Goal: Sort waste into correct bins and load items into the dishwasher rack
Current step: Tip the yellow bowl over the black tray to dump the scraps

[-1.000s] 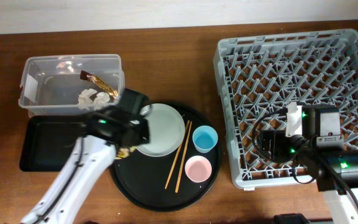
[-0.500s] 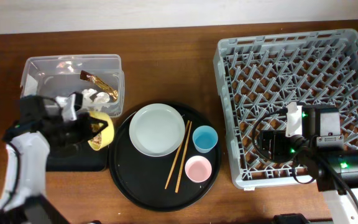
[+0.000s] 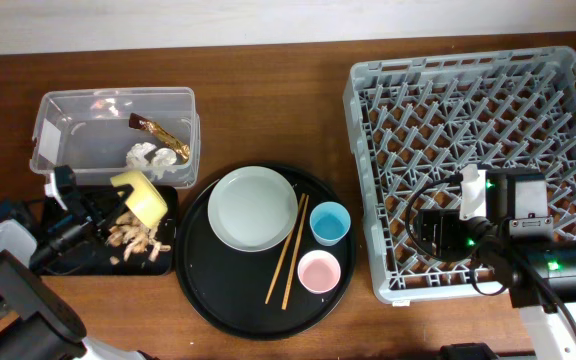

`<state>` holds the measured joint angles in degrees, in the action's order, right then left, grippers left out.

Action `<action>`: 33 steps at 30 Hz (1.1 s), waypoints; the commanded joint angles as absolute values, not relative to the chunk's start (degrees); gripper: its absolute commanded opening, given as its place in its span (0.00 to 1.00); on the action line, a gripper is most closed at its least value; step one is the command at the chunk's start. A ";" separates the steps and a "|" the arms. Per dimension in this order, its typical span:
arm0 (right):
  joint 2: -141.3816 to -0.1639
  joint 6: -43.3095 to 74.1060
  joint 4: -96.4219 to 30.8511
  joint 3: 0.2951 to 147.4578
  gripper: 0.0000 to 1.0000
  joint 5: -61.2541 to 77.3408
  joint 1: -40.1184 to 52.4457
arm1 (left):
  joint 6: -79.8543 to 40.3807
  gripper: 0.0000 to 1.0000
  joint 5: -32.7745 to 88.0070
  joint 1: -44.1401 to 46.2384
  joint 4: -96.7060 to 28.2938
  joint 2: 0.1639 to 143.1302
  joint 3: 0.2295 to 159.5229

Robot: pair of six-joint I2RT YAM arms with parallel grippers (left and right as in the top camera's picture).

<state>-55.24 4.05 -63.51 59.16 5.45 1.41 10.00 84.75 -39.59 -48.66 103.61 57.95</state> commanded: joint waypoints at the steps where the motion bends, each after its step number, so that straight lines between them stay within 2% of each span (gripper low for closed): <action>1: -55.13 4.05 -63.70 60.27 0.99 5.74 1.15 | 7.66 0.00 90.19 -41.19 -48.88 103.94 57.56; 6: -55.13 4.05 -63.68 60.27 0.99 5.74 1.15 | 0.93 0.00 90.19 -42.57 -48.90 103.92 57.56; 18: -55.13 4.05 -63.70 60.27 0.99 5.74 1.15 | 0.86 0.00 89.21 -42.54 -46.50 103.94 57.56; 20: -55.13 4.05 -63.70 60.27 0.99 5.74 1.15 | -2.13 0.00 72.90 -42.54 -44.64 103.92 57.56; 21: -55.13 4.05 -63.70 60.27 0.99 5.74 1.15 | -4.71 0.00 69.71 -42.54 -45.10 103.92 57.56; 22: -55.13 4.05 -63.70 60.27 0.99 5.74 1.15 | -5.28 0.00 72.73 -42.54 -45.69 103.92 57.56; 23: -55.13 4.05 -63.70 60.27 0.99 5.74 1.15 | -0.14 0.00 84.62 -42.46 -45.67 103.92 57.56; 24: -55.13 4.05 -63.70 60.27 0.99 5.74 1.15 | 3.46 0.00 90.21 -42.00 -47.37 103.77 57.80; 29: -55.13 4.05 -63.70 60.27 0.99 5.74 1.15 | 6.15 0.00 89.36 -35.62 -47.79 97.84 57.91; 33: -55.13 4.05 -63.66 60.27 0.99 5.74 1.15 | 6.07 0.00 71.48 -23.88 -47.75 90.04 57.91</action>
